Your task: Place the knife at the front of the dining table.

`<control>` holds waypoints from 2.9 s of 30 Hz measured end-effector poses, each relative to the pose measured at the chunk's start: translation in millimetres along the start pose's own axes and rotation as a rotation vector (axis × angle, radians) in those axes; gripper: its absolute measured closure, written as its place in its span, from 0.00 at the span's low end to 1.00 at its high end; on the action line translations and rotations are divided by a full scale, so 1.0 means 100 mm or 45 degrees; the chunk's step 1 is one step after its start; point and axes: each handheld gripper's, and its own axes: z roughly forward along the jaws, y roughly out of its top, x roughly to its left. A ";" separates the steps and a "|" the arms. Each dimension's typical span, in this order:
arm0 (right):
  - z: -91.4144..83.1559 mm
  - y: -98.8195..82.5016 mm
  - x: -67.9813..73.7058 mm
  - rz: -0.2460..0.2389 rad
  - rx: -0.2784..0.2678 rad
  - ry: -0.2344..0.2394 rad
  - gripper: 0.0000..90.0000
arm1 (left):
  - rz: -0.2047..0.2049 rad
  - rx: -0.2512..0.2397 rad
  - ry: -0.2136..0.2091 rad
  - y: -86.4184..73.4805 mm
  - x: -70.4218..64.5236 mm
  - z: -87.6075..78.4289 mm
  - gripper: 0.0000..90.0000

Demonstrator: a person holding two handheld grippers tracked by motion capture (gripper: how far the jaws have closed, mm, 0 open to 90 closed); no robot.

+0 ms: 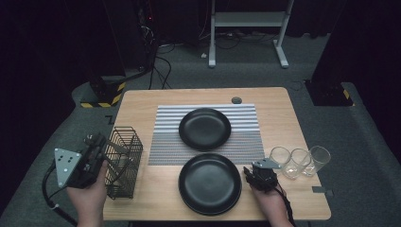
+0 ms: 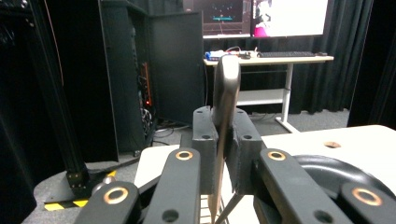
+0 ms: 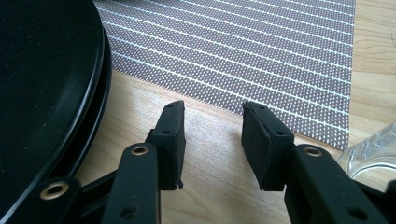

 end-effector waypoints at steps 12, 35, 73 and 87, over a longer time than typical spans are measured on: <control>-0.01 0.00 0.00 -0.005 -0.004 0.011 0.67 | -0.004 -0.048 -0.002 0.09 -0.01 -0.05 0.92; -0.04 -0.01 -0.09 -0.007 -0.090 0.027 0.71 | -0.018 -0.091 -0.031 0.21 -0.05 -0.09 0.92; -0.02 0.00 -0.07 -0.013 -0.052 0.010 0.69 | -0.014 -0.025 -0.166 0.15 -0.53 0.18 0.92; -0.02 0.00 -0.08 -0.010 -0.050 0.017 0.69 | -0.008 0.027 -0.218 0.11 -0.84 0.45 0.92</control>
